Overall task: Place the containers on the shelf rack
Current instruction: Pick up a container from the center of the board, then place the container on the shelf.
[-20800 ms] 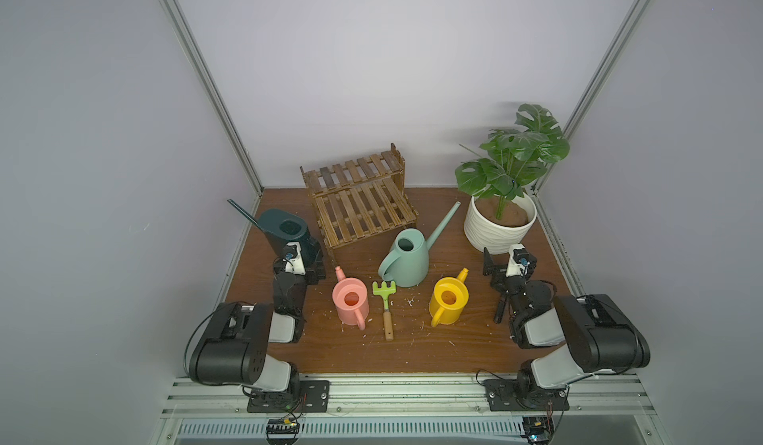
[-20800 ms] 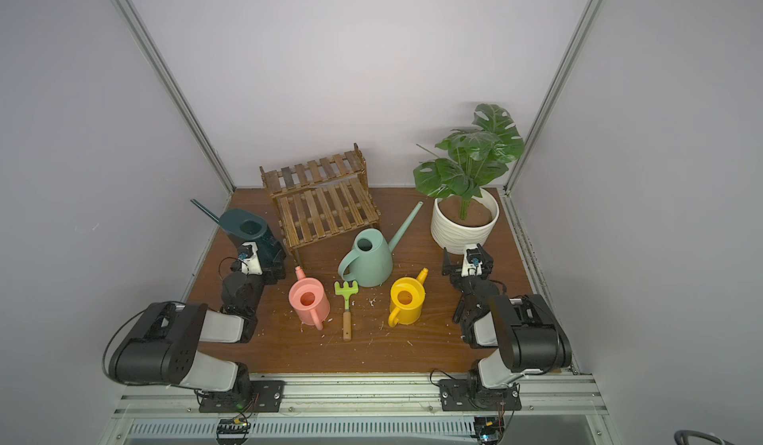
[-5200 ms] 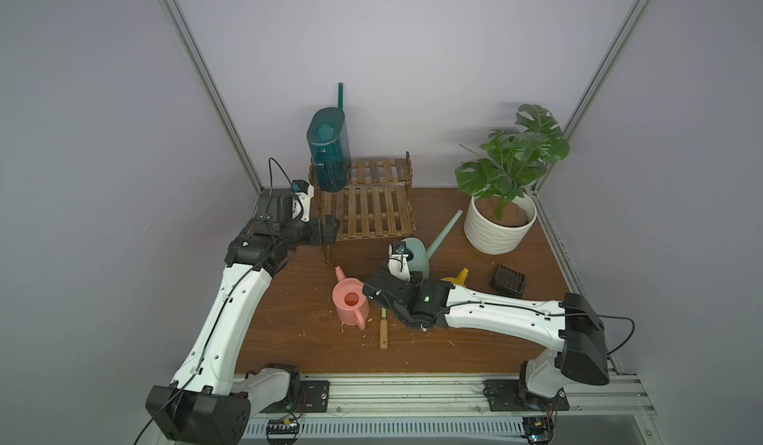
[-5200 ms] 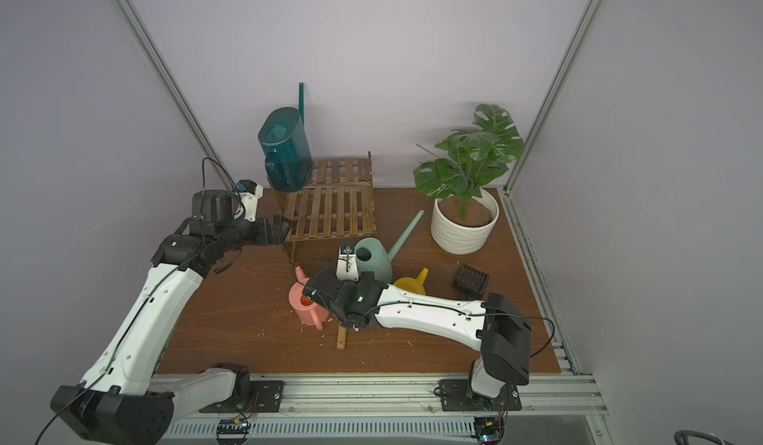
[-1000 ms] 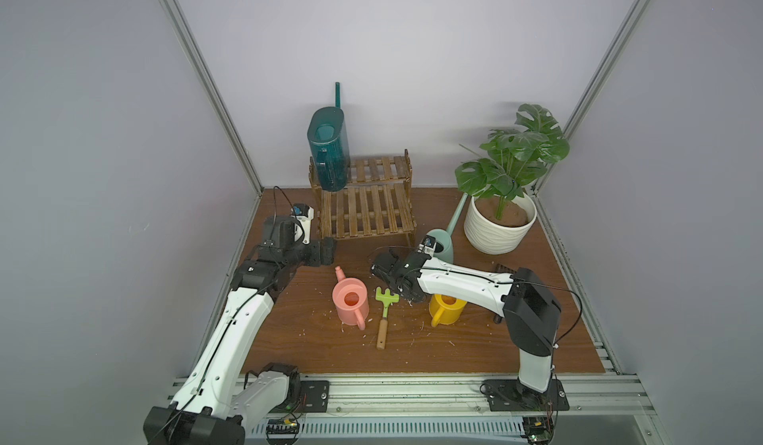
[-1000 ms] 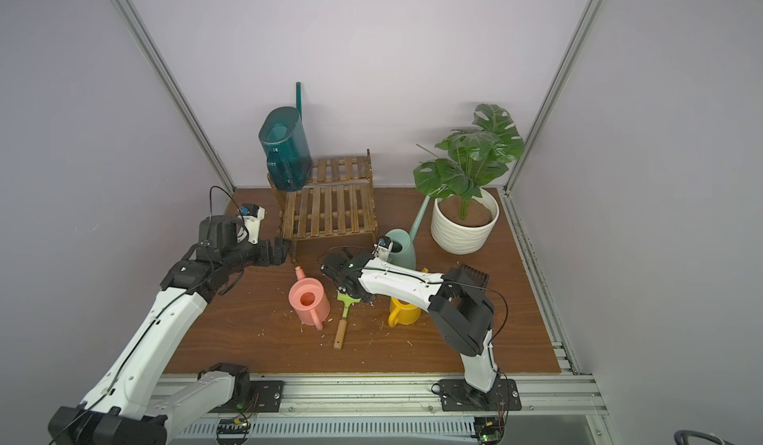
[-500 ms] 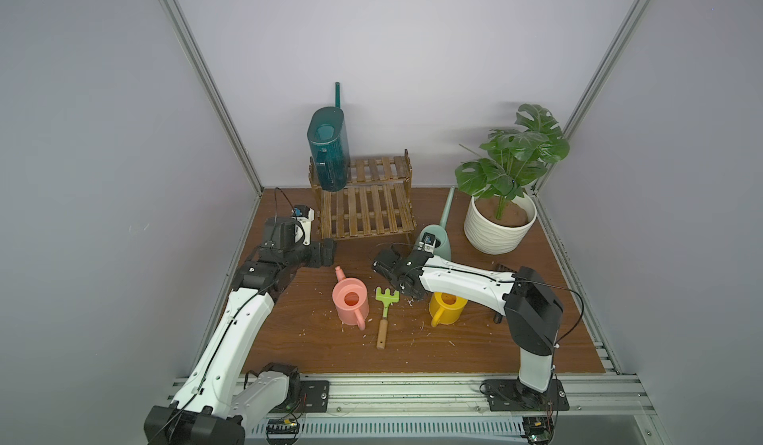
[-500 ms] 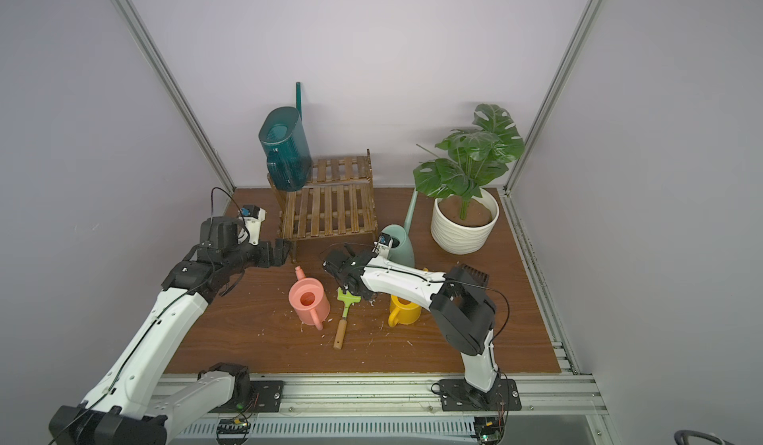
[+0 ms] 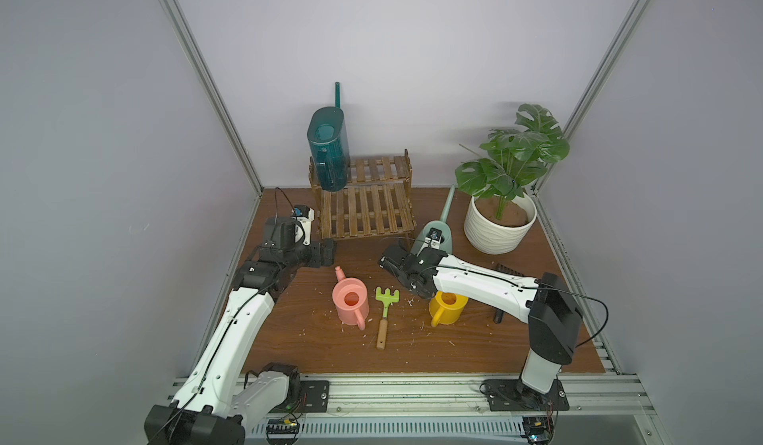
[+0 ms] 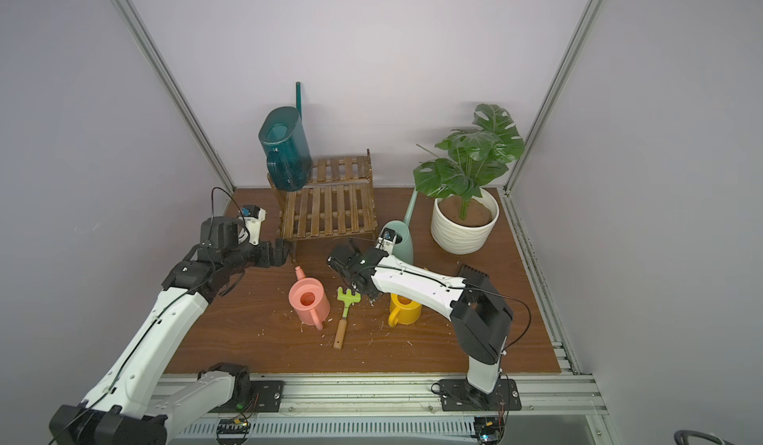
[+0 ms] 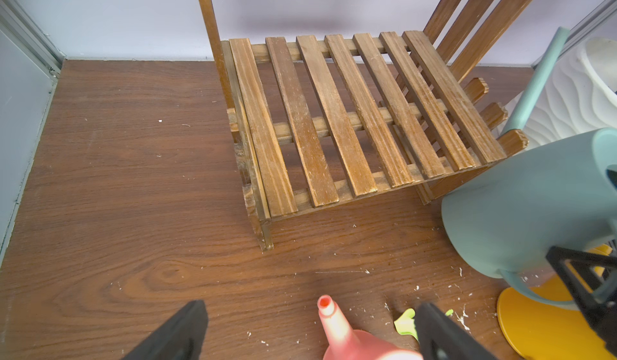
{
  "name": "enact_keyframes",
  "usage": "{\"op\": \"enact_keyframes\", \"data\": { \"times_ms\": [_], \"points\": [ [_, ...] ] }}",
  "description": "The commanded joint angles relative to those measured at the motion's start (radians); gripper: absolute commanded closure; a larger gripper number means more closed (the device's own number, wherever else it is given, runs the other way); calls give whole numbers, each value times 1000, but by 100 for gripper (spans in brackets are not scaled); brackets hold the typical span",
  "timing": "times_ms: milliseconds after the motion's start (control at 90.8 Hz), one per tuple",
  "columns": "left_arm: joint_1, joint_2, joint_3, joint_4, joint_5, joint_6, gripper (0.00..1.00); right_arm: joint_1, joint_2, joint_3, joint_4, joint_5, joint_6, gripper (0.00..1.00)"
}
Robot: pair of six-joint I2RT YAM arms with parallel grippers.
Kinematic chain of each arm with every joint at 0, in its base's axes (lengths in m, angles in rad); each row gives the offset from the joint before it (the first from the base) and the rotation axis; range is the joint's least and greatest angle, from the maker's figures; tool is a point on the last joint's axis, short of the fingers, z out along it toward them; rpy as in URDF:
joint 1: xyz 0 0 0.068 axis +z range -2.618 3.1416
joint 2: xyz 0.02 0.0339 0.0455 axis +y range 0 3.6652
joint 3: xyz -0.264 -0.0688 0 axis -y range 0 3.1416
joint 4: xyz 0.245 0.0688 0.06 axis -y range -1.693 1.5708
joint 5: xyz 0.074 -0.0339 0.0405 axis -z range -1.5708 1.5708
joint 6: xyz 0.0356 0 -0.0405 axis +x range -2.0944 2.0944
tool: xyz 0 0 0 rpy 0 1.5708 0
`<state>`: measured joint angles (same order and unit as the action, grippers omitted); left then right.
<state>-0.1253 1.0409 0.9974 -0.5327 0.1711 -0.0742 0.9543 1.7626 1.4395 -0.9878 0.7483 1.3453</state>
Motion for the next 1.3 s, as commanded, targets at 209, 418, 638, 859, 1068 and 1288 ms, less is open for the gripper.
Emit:
{"op": "enact_keyframes", "data": {
  "times_ms": [209,418,638,859,1068,1288],
  "points": [
    [9,26,-2,11,-71,-42,0,0,-127,21,29,107,-62,98],
    [9,90,15,11,-113,-53,1,0,-196,30,29,139,-139,98],
    [11,189,52,43,-139,-53,7,0,-292,29,104,101,-299,98],
    [10,253,69,118,-149,-41,21,0,-418,-1,235,17,-490,97],
    [9,310,63,175,-141,-16,39,0,-424,97,204,18,-572,97],
    [10,320,31,246,-168,-2,50,0,-361,223,184,-26,-630,97]
  ]
}}
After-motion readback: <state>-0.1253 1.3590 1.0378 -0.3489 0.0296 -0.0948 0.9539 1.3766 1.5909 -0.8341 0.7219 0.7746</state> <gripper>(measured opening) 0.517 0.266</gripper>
